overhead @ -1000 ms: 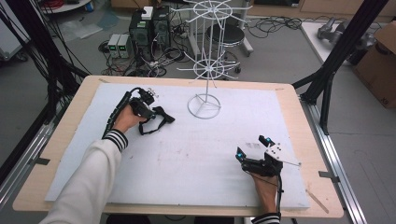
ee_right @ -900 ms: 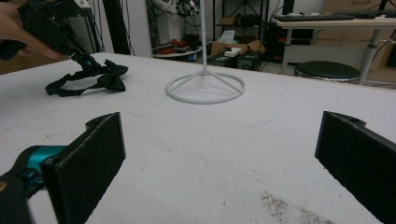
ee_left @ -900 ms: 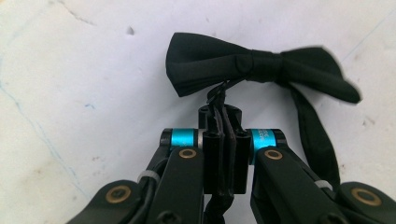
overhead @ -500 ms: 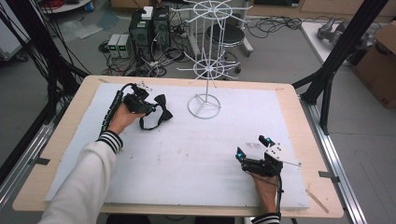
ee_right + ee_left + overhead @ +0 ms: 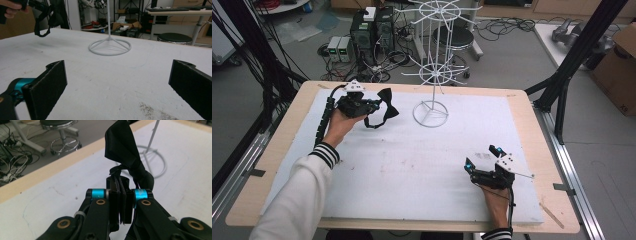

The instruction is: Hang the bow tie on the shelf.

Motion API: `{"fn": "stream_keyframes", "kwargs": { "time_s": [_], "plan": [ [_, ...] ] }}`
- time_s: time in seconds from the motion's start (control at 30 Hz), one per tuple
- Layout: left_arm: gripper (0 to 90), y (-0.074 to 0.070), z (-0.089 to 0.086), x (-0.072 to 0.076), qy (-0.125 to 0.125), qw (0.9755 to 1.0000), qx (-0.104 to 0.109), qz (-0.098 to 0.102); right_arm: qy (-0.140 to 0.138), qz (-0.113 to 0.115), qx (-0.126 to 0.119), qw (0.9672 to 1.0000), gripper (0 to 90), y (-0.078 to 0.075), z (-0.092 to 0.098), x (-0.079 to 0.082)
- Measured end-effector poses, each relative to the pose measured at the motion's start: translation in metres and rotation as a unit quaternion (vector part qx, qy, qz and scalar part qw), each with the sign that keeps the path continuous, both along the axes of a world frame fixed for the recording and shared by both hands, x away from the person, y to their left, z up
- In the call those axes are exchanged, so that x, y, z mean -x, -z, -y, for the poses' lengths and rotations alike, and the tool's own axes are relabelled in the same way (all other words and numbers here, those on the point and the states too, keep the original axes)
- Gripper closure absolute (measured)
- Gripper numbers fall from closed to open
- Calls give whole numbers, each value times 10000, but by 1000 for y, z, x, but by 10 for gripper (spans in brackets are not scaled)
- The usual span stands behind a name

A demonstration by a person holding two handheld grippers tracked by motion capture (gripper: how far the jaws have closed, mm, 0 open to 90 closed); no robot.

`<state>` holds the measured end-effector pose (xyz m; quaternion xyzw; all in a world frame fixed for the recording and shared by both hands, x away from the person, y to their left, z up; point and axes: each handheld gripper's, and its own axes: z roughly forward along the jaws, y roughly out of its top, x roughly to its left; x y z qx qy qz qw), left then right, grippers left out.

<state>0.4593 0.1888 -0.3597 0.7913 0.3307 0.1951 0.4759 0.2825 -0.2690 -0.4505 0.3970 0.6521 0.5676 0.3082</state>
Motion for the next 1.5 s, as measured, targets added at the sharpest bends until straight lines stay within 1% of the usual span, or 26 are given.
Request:
{"fn": "stream_keyframes", "kwargs": {
  "time_s": [0.07, 0.2, 0.23, 0.33, 0.4, 0.47, 0.57, 0.87, 0.97, 1.07, 1.4, 1.43, 1.47, 1.5],
  "plan": [
    [874, -4, 0, 3, 23, 9999, 97, 56, -2, 2, 6, 10000, 6, 0, 0, 0],
    [874, -12, 0, 9, 46, 9989, 419, 184, -1, 6, 17, 10000, 6, 0, 0, 0],
    [874, -14, 0, 10, 58, 9987, 454, 216, 3, 2, 17, 10000, 6, 0, 0, 0],
    [875, -19, 0, 14, 83, 9983, 479, 321, -4, -20, 8, 10000, 6, 0, 0, 0],
    [874, -20, 0, 15, 88, 9982, 494, 338, -14, -15, 26, 10000, 6, 0, 0, 0],
    [875, -24, 1, 18, 114, 9975, 566, 405, -11, -13, 21, 10000, 6, 0, 0, 0],
    [874, -28, 3, 21, 167, 9973, 557, 444, -14, -16, 27, 10000, 6, 0, 0, 0],
    [874, -49, 11, 30, 321, 9944, 703, 720, -14, 11, 41, 10000, 6, 0, -1, 0],
    [874, -54, 13, 32, 368, 9932, 759, 797, -17, -18, 37, 10000, 6, 0, -1, 0],
    [874, -58, 16, 33, 397, 9932, 725, 823, -14, -7, 54, 10000, 6, 0, -1, 0],
    [874, -75, 29, 36, 528, 9906, 868, 914, -16, -18, 44, 10000, 6, 0, -1, 0],
    [874, -76, 31, 36, 551, 9906, 855, 915, -11, 14, 60, 10000, 6, 0, -1, -1],
    [874, -77, 32, 36, 558, 9907, 841, 916, -14, -22, 38, 10000, 6, 0, -1, 0],
    [874, -78, 34, 36, 569, 9902, 853, 944, -15, -25, 36, 10000, 6, 0, -1, 0]
  ]
}}
